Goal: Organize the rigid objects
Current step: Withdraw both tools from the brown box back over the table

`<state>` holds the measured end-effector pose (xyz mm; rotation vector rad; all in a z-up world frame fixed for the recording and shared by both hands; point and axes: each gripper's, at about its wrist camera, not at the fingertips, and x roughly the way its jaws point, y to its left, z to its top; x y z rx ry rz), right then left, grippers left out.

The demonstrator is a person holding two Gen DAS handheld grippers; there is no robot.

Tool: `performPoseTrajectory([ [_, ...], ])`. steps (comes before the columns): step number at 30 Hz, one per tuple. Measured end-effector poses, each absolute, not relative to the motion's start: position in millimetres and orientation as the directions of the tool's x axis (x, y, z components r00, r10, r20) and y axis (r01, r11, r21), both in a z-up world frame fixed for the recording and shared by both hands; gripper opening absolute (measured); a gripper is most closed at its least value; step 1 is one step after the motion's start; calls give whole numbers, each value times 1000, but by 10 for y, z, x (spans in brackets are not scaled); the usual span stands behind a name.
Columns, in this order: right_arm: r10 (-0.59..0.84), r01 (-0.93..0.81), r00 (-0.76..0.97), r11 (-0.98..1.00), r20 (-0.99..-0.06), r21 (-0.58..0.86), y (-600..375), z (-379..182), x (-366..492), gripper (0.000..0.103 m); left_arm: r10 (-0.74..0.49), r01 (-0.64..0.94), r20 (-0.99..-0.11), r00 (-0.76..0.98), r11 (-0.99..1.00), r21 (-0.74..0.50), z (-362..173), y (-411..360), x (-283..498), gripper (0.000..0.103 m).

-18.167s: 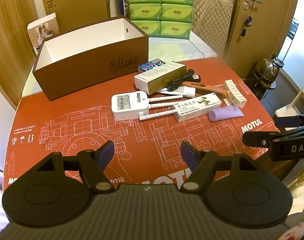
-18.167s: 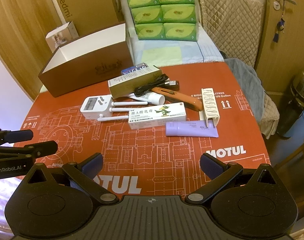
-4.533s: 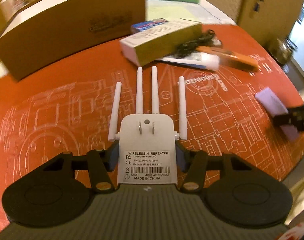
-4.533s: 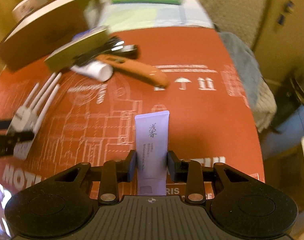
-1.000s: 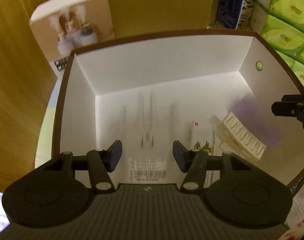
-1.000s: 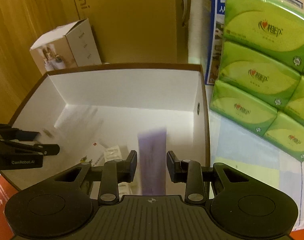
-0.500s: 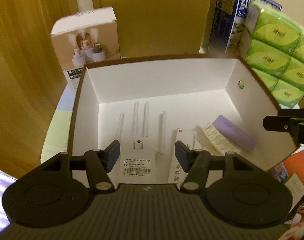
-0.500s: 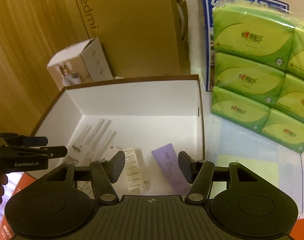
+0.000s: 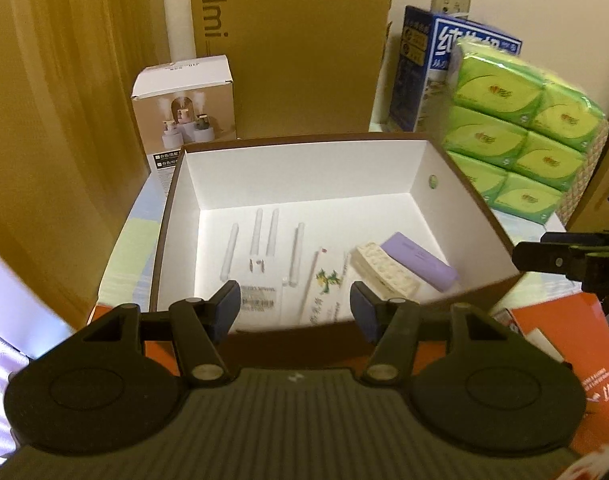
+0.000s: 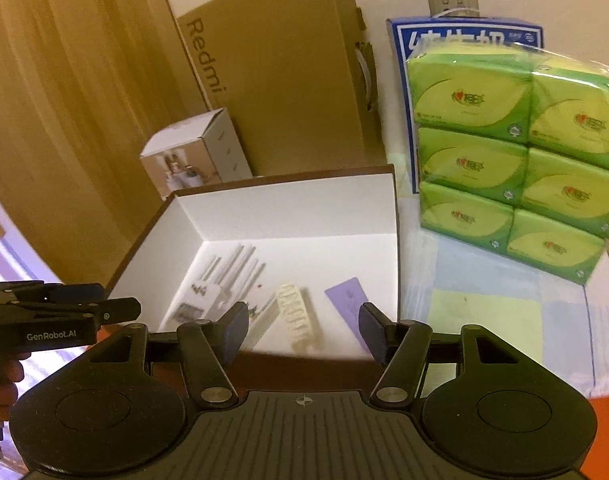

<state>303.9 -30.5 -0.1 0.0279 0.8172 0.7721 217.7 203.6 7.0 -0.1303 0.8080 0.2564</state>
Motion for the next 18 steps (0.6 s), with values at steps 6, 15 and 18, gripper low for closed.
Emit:
performPoseTrajectory([
  [6,649,-613,421,718,-634,329,-612,45,2699,58,177,-286,-720,671,958,-31,123,1805,1776,57],
  [15,661,-604,394,710,-638,362,-1071,-30,2240,58,153,-273,-733,663,961,-46,90,1374,1293,57],
  [18,664,-605,383,706,-642,369,-1206,-65,2109,58,140,-256,-738,660,966,-46,70,1209,1182,57],
])
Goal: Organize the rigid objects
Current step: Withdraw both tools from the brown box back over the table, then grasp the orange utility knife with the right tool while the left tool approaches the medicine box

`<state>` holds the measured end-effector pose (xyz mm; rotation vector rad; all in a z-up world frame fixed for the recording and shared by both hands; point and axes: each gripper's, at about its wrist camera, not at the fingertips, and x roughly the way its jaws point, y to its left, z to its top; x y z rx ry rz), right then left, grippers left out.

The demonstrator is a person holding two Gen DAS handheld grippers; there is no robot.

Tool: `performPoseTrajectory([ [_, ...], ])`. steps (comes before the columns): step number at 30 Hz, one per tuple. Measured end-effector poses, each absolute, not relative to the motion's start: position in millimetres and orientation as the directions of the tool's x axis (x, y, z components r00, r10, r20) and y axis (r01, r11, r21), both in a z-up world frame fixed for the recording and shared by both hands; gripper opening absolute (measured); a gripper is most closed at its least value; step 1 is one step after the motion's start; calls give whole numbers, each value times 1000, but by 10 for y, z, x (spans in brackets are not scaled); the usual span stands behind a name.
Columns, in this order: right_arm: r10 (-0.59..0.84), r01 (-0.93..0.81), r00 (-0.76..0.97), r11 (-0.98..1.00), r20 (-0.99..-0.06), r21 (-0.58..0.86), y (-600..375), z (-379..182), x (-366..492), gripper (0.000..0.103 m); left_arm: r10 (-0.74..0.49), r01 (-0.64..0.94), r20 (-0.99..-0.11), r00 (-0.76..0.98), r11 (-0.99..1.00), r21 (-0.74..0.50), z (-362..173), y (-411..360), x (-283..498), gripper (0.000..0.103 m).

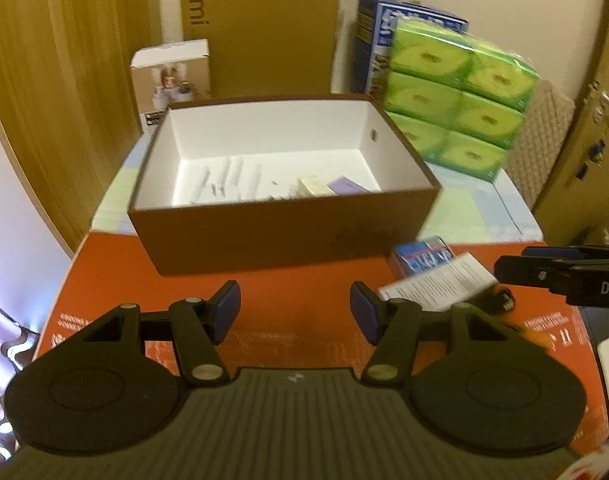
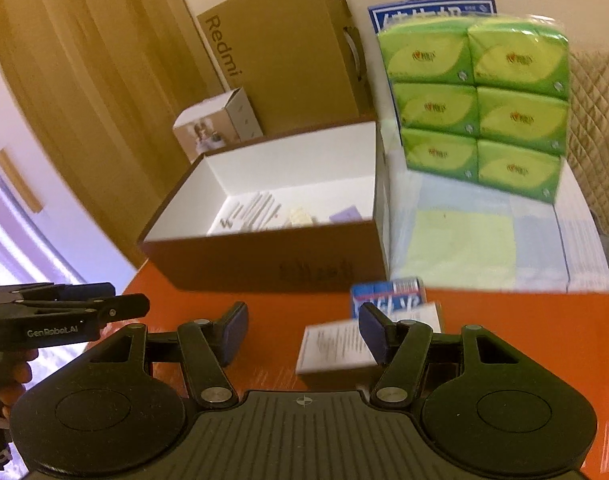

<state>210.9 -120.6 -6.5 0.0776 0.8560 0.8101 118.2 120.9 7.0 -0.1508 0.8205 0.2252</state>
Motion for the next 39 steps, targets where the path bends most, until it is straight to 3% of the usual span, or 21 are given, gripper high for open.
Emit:
performPoseTrajectory([
  [21,617,-534,351,750,-704,390,-1957,-394,1553,58,40,-133,-764,644,989,-60,-131,413,809,57],
  [39,577,-482,407,794,-708,370,-2163,-374,1365,58,-77,52,-782,619,997,-57,-257,123,996,57],
])
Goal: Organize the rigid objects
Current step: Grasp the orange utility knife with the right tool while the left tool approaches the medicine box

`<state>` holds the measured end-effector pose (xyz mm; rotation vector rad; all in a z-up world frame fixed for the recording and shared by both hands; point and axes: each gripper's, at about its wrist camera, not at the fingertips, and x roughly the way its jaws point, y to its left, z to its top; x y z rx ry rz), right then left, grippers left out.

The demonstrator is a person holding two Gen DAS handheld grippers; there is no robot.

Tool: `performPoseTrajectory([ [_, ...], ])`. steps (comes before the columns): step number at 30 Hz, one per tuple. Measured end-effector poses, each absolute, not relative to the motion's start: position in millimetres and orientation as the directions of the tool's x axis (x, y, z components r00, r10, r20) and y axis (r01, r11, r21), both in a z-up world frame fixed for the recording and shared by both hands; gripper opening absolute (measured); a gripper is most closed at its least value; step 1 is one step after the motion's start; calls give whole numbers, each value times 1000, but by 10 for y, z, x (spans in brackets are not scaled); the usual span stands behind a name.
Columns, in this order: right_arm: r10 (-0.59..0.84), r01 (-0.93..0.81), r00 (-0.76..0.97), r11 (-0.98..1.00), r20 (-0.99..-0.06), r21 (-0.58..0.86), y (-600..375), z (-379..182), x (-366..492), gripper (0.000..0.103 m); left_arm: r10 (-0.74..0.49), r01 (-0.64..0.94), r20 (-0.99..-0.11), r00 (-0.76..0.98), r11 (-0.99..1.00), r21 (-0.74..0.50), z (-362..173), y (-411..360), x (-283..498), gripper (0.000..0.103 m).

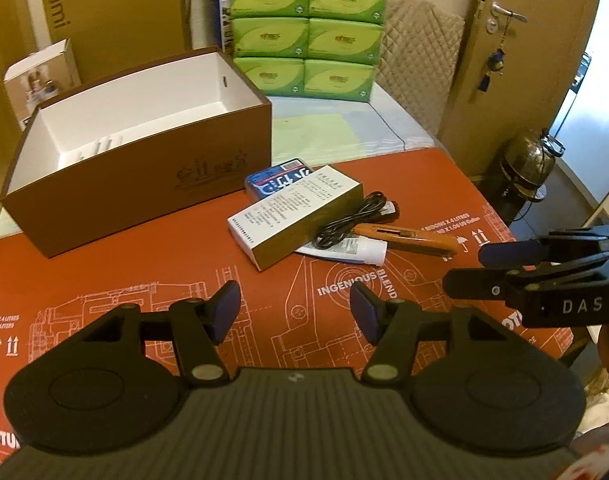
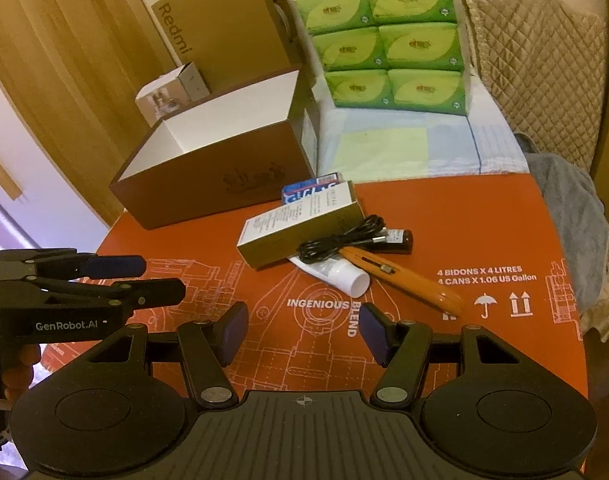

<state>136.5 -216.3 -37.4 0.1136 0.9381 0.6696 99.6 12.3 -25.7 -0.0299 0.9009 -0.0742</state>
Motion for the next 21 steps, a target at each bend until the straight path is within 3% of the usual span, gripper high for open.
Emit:
performPoseTrajectory([
  [21,492,-386,410,856,-768,343,-2107,-687,1705,58,-127,94,-797,591,992,-88,-568,323,1375,57],
])
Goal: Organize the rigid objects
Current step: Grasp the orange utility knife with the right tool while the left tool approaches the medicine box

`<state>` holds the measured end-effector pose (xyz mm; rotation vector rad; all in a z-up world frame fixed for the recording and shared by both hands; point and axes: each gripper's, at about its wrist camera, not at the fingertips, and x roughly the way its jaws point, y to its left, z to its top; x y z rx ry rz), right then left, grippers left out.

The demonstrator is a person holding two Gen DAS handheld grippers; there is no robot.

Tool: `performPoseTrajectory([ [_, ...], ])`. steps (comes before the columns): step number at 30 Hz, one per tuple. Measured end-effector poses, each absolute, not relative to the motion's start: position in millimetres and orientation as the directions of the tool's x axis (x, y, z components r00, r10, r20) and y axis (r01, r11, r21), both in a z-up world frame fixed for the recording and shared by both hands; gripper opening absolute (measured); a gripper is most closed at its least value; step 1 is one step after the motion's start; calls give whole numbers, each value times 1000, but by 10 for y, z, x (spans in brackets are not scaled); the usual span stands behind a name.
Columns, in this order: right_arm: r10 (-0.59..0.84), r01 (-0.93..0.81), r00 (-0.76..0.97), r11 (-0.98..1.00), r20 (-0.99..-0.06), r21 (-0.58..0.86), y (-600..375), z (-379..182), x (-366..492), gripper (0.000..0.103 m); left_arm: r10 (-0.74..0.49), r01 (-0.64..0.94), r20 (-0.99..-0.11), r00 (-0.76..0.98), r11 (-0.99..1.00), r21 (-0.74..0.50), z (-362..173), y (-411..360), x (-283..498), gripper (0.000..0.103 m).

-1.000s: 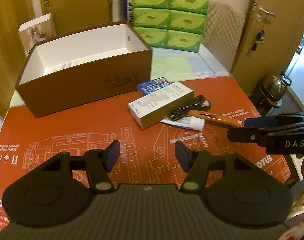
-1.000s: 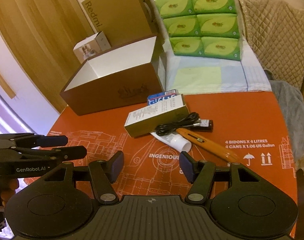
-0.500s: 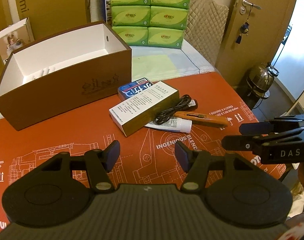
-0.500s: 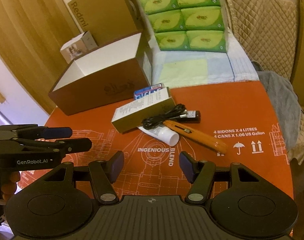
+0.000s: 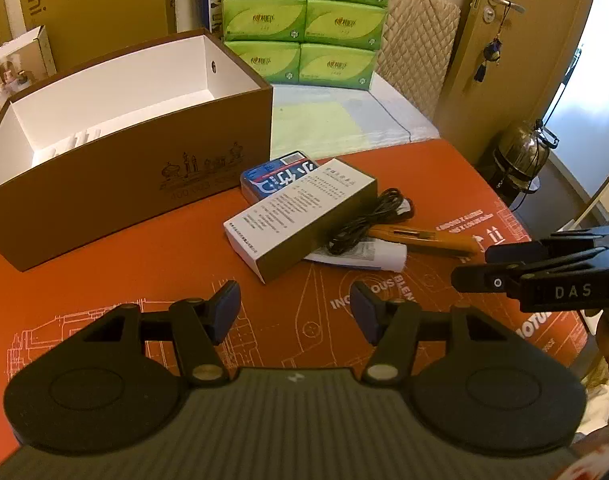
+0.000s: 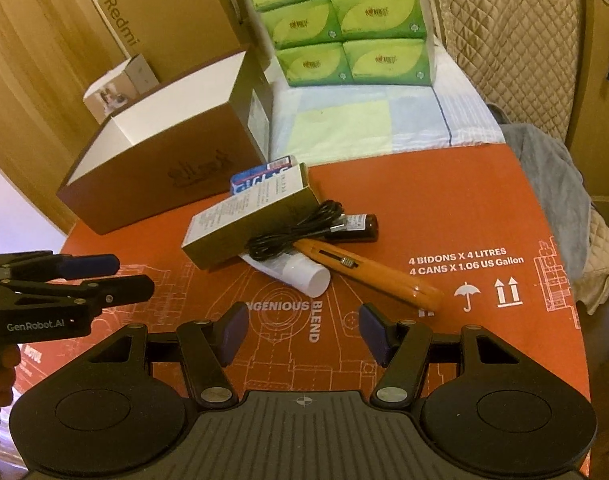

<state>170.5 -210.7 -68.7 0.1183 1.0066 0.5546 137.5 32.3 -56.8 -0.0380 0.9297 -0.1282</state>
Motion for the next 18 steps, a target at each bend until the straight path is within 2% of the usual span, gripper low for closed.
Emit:
performPoseTrajectory([
  [18,371,-413,430,892,-823,186,-2040,-970,2131,58,-145,152,-818,556,986,-71,-799,476,1799,57],
])
